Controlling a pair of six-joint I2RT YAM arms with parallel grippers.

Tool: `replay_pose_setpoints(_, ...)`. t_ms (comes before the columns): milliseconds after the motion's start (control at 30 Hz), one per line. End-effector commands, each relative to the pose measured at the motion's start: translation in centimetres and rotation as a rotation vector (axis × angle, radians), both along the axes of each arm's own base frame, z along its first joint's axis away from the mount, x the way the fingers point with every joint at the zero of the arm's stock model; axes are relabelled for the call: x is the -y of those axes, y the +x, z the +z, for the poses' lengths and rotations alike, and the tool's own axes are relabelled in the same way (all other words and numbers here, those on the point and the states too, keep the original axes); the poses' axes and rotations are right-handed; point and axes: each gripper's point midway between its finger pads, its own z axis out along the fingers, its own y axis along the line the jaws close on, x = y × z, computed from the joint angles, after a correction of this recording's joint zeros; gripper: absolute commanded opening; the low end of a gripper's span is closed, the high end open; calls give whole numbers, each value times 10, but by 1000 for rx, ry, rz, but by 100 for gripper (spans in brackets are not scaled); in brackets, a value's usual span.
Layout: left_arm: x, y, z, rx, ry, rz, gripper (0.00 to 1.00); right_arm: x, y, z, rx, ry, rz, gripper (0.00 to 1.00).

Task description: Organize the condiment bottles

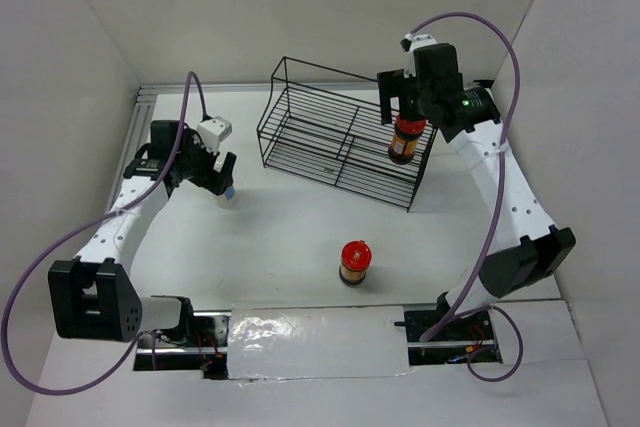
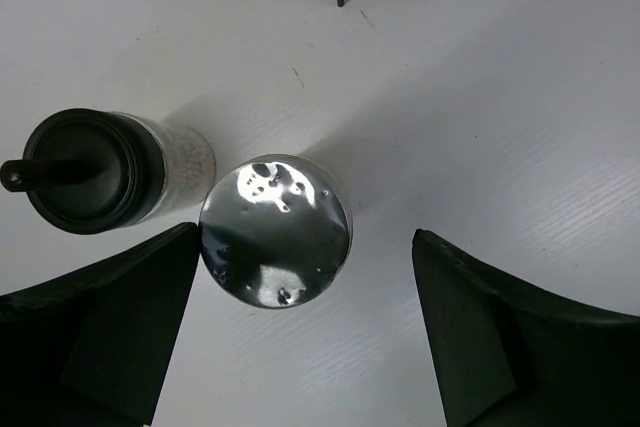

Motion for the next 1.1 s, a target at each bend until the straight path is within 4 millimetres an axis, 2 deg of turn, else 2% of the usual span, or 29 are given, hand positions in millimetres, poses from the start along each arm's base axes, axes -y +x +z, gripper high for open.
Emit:
replay_pose_setpoints(0,-2,8,-5,9,13,-5,99,0,-8,31,99,17,15,100)
replay_pose_setpoints(167,-3,7,-21,-8,26,-16,96,1,-12,32,104,18,13,100)
replay_pose_setpoints(300,-5,12,-26,-10,31,-9,86,2,-13,32,107,19,12,100)
replay_pose_setpoints(367,-5,15,-23,2,28,-11,73,2,-14,35,115,20,11,100)
replay_pose_setpoints(400,-4,15,-21,4,24,-11,55,4,-14,36,119,17,6,100)
replay_pose_setpoints(433,-3,15,-18,2,14,-8,44,4,-15,37,122,18,6,100)
replay_pose_setpoints(467,-2,17,-9,15,8,-7,32,5,-16,38,125,18,5,100)
replay_pose_setpoints(500,-1,17,-5,13,-1,-8,12,7,-16,38,128,-6,16,100)
replay_pose_setpoints(567,4,14,13,9,-23,-24,0,7,-17,38,127,-6,18,100)
replay_pose_setpoints(633,11,12,31,9,-58,-48,0,7,-18,39,133,-6,18,100)
replay_pose_setpoints(667,14,13,52,17,-69,-60,0,8,-18,39,133,-6,17,100)
replay_pose_setpoints(700,17,13,65,27,-83,-72,0,7,-18,38,133,-5,18,100)
replay_pose_setpoints(733,24,18,93,75,-101,-102,0,7,-18,37,131,-4,19,100)
replay_pose_setpoints(833,38,12,122,79,-132,-164,0,6,-16,34,129,2,21,100)
replay_pose_setpoints(867,47,12,147,123,-157,-203,0,5,-15,32,123,2,22,100)
replay_pose_setpoints(1000,72,10,182,159,-200,-294,0,3,-13,27,116,1,26,100)
replay_pose_setpoints(1033,81,13,184,162,-204,-320,0,3,-13,26,116,1,26,100)
replay_pose_setpoints(1067,86,17,197,200,-203,-335,0,3,-14,26,116,0,28,100)
